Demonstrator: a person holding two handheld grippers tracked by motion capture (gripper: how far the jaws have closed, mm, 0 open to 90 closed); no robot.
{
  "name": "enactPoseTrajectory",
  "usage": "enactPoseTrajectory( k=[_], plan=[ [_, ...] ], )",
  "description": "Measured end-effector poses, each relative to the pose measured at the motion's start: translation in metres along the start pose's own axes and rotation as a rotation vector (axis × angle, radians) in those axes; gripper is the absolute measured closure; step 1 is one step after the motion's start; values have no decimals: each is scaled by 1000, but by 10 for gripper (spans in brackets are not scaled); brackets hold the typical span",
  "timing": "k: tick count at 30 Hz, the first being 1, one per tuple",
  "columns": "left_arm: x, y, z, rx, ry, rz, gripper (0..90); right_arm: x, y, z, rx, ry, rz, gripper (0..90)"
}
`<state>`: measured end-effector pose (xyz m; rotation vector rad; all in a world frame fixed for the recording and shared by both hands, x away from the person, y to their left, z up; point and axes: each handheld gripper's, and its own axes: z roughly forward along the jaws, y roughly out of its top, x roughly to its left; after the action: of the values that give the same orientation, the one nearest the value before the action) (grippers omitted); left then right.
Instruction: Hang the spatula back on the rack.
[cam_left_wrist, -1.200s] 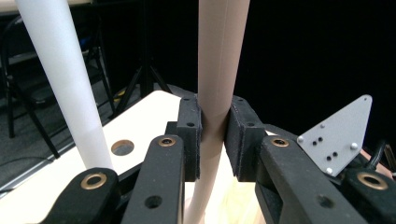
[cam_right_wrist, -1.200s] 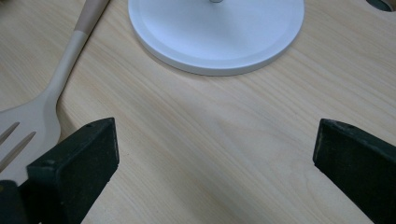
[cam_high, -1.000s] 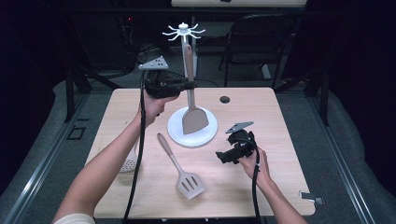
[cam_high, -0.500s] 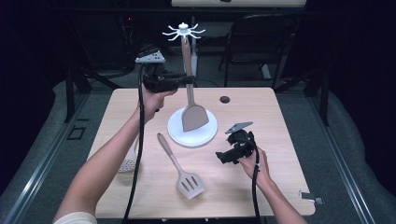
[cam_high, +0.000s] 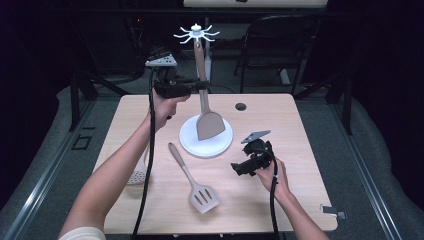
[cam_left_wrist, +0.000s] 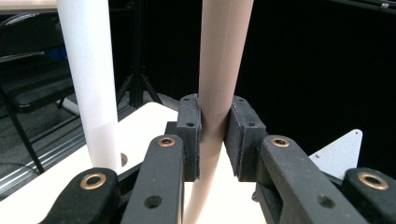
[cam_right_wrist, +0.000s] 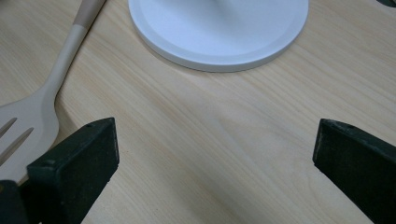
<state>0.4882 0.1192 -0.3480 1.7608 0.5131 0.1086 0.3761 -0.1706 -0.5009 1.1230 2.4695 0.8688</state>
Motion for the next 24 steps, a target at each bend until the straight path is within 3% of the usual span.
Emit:
enactPoseTrajectory(
  k=[5, 14, 19, 24],
  plan=[
    [2, -1, 0, -5, 2, -10, 760, 0, 0, 0, 16, 0, -8, 2],
    [12, -4, -1, -18, 41, -46, 737, -1, 0, 2, 18, -2, -8, 2],
    [10, -4, 1, -18, 70, -35, 737, -1, -1, 3, 17, -1, -6, 2],
    [5, -3, 2, -1, 119, 11, 742, 0, -1, 3, 12, 6, -3, 2]
  ],
)
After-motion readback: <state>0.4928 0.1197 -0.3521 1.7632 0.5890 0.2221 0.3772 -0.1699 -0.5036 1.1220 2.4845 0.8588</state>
